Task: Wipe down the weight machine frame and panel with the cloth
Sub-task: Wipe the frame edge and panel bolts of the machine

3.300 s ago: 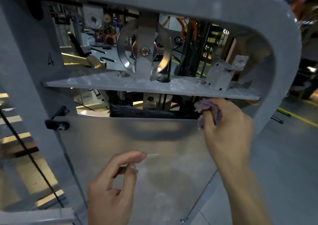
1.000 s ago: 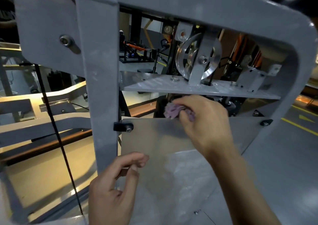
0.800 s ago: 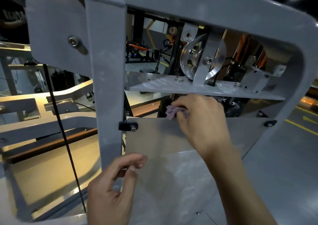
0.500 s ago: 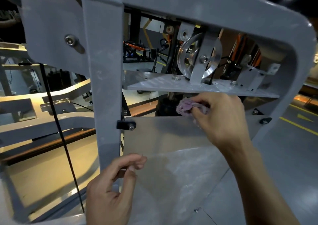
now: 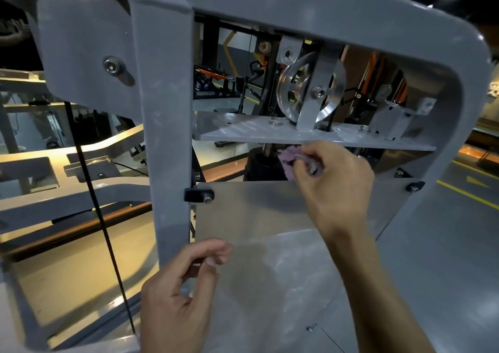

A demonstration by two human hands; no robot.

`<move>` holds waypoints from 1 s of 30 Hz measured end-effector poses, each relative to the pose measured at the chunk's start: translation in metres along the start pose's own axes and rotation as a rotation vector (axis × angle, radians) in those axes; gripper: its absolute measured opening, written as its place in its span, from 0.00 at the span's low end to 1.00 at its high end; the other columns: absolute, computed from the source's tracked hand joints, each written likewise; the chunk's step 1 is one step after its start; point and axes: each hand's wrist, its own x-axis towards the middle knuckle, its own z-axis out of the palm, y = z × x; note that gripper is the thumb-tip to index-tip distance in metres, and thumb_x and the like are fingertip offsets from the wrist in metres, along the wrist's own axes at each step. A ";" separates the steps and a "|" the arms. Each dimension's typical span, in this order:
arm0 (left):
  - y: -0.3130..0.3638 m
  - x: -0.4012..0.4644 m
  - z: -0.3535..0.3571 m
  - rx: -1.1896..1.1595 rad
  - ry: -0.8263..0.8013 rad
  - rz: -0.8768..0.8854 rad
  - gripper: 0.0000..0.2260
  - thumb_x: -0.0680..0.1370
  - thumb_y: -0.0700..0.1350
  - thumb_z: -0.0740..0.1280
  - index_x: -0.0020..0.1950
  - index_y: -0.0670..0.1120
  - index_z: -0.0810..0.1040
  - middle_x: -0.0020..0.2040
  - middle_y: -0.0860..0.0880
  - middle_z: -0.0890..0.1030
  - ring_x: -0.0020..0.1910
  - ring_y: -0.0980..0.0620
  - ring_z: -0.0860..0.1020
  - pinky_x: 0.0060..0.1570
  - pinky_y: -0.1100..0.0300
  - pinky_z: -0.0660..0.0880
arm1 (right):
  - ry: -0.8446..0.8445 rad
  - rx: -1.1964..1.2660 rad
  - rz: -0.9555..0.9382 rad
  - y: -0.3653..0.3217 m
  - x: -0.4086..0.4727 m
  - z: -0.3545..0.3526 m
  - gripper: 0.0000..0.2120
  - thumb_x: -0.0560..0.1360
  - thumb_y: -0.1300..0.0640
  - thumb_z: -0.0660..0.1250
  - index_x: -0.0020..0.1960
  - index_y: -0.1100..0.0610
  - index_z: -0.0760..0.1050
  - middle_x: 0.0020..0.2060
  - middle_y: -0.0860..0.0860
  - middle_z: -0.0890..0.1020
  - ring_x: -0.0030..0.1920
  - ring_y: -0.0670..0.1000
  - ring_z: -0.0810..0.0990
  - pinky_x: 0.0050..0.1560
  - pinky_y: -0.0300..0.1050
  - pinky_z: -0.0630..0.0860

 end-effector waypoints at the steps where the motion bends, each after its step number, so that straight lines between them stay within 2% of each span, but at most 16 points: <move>1: 0.000 0.001 -0.001 0.010 -0.005 -0.009 0.11 0.78 0.50 0.62 0.55 0.60 0.82 0.49 0.57 0.86 0.49 0.54 0.85 0.43 0.51 0.83 | -0.010 0.016 -0.038 -0.004 -0.002 0.006 0.07 0.74 0.58 0.71 0.47 0.48 0.85 0.42 0.44 0.86 0.43 0.49 0.83 0.44 0.49 0.80; 3: 0.001 0.004 -0.001 0.029 -0.018 -0.023 0.11 0.78 0.48 0.65 0.56 0.62 0.81 0.51 0.59 0.86 0.52 0.56 0.84 0.48 0.55 0.82 | -0.052 0.065 -0.172 -0.020 -0.012 0.023 0.10 0.74 0.60 0.71 0.49 0.47 0.85 0.44 0.43 0.85 0.44 0.48 0.82 0.46 0.48 0.79; 5: 0.002 0.006 0.001 0.062 -0.034 -0.022 0.14 0.77 0.45 0.66 0.57 0.63 0.81 0.55 0.61 0.85 0.54 0.58 0.83 0.47 0.59 0.81 | -0.055 0.144 -0.298 -0.031 -0.023 0.033 0.11 0.74 0.62 0.71 0.53 0.51 0.85 0.45 0.45 0.85 0.45 0.51 0.81 0.49 0.48 0.77; 7: 0.003 0.008 0.003 0.078 -0.048 -0.007 0.16 0.78 0.43 0.67 0.58 0.63 0.81 0.58 0.62 0.83 0.57 0.59 0.82 0.44 0.58 0.81 | 0.011 0.246 -0.355 -0.025 -0.030 0.031 0.10 0.74 0.65 0.70 0.53 0.57 0.85 0.46 0.48 0.85 0.46 0.53 0.81 0.51 0.44 0.76; 9: 0.001 0.010 0.002 0.084 -0.062 0.009 0.15 0.80 0.41 0.68 0.58 0.63 0.81 0.59 0.62 0.83 0.60 0.60 0.80 0.50 0.62 0.80 | 0.093 0.259 -0.373 -0.007 -0.039 0.020 0.09 0.75 0.68 0.70 0.52 0.61 0.84 0.46 0.51 0.84 0.46 0.52 0.79 0.51 0.40 0.74; 10: -0.001 0.010 0.002 0.092 -0.070 0.011 0.16 0.81 0.40 0.67 0.59 0.62 0.81 0.60 0.63 0.83 0.61 0.60 0.80 0.53 0.66 0.78 | 0.119 0.224 -0.370 0.006 -0.044 0.016 0.08 0.75 0.68 0.69 0.51 0.62 0.84 0.46 0.53 0.84 0.46 0.52 0.78 0.50 0.39 0.74; 12: -0.003 0.011 0.003 0.096 -0.080 -0.012 0.18 0.80 0.37 0.68 0.59 0.61 0.81 0.59 0.63 0.82 0.60 0.60 0.80 0.50 0.73 0.77 | 0.126 0.119 -0.285 0.036 -0.053 0.007 0.07 0.74 0.68 0.70 0.51 0.63 0.83 0.47 0.54 0.81 0.46 0.50 0.76 0.47 0.37 0.72; 15: -0.001 0.012 0.009 0.075 -0.083 -0.015 0.15 0.77 0.41 0.67 0.59 0.59 0.82 0.59 0.63 0.83 0.57 0.60 0.82 0.46 0.73 0.77 | 0.218 0.024 0.015 0.083 -0.047 -0.003 0.11 0.72 0.70 0.72 0.53 0.64 0.82 0.48 0.59 0.80 0.46 0.44 0.71 0.48 0.26 0.68; 17: 0.001 0.013 0.011 0.064 -0.084 -0.015 0.15 0.77 0.45 0.65 0.60 0.58 0.81 0.60 0.62 0.83 0.58 0.61 0.81 0.49 0.72 0.77 | 0.273 0.023 0.131 0.099 -0.035 -0.009 0.11 0.74 0.66 0.69 0.56 0.64 0.82 0.49 0.59 0.81 0.48 0.48 0.75 0.50 0.28 0.66; 19: 0.000 0.013 0.012 0.068 -0.102 -0.015 0.17 0.77 0.43 0.65 0.62 0.60 0.81 0.62 0.64 0.82 0.60 0.63 0.80 0.53 0.72 0.76 | 0.272 0.008 0.117 0.093 -0.030 -0.005 0.09 0.76 0.66 0.69 0.55 0.62 0.82 0.49 0.57 0.82 0.48 0.54 0.78 0.49 0.32 0.66; 21: -0.001 0.014 0.013 0.070 -0.116 -0.025 0.23 0.78 0.37 0.67 0.64 0.63 0.80 0.64 0.65 0.80 0.61 0.64 0.79 0.57 0.72 0.75 | 0.248 0.036 0.014 0.067 -0.037 0.007 0.09 0.75 0.69 0.72 0.54 0.61 0.83 0.49 0.55 0.82 0.47 0.53 0.79 0.49 0.31 0.69; 23: -0.002 0.016 0.015 0.077 -0.125 -0.046 0.28 0.78 0.34 0.68 0.66 0.66 0.77 0.66 0.66 0.79 0.61 0.64 0.79 0.51 0.75 0.75 | 0.178 0.139 -0.081 0.038 -0.046 0.019 0.10 0.75 0.68 0.72 0.56 0.60 0.83 0.51 0.52 0.81 0.49 0.52 0.79 0.51 0.36 0.74; 25: -0.002 0.017 0.018 0.080 -0.139 -0.055 0.28 0.79 0.36 0.67 0.68 0.68 0.75 0.66 0.66 0.78 0.62 0.64 0.79 0.45 0.76 0.75 | 0.120 0.198 -0.160 0.027 -0.050 0.022 0.12 0.75 0.66 0.70 0.57 0.59 0.83 0.52 0.51 0.80 0.50 0.49 0.77 0.51 0.37 0.73; 26: -0.002 0.017 0.019 0.073 -0.143 -0.046 0.27 0.80 0.38 0.66 0.70 0.68 0.73 0.67 0.66 0.78 0.63 0.63 0.78 0.44 0.75 0.76 | 0.122 0.187 -0.178 0.030 -0.048 0.022 0.12 0.75 0.67 0.70 0.57 0.59 0.83 0.51 0.50 0.79 0.49 0.48 0.76 0.50 0.36 0.73; 28: -0.001 0.019 0.017 0.058 -0.133 -0.010 0.24 0.82 0.41 0.64 0.73 0.65 0.71 0.68 0.64 0.77 0.66 0.61 0.77 0.51 0.71 0.77 | 0.204 0.115 -0.111 0.047 -0.043 0.017 0.11 0.75 0.69 0.69 0.56 0.59 0.82 0.49 0.51 0.79 0.44 0.47 0.74 0.45 0.35 0.73; 30: -0.001 0.019 0.012 0.051 -0.108 0.031 0.26 0.79 0.43 0.64 0.75 0.62 0.69 0.69 0.64 0.77 0.68 0.60 0.76 0.60 0.65 0.77 | 0.312 0.067 0.025 0.059 -0.039 0.014 0.11 0.75 0.70 0.70 0.55 0.61 0.82 0.49 0.54 0.79 0.44 0.43 0.72 0.47 0.27 0.71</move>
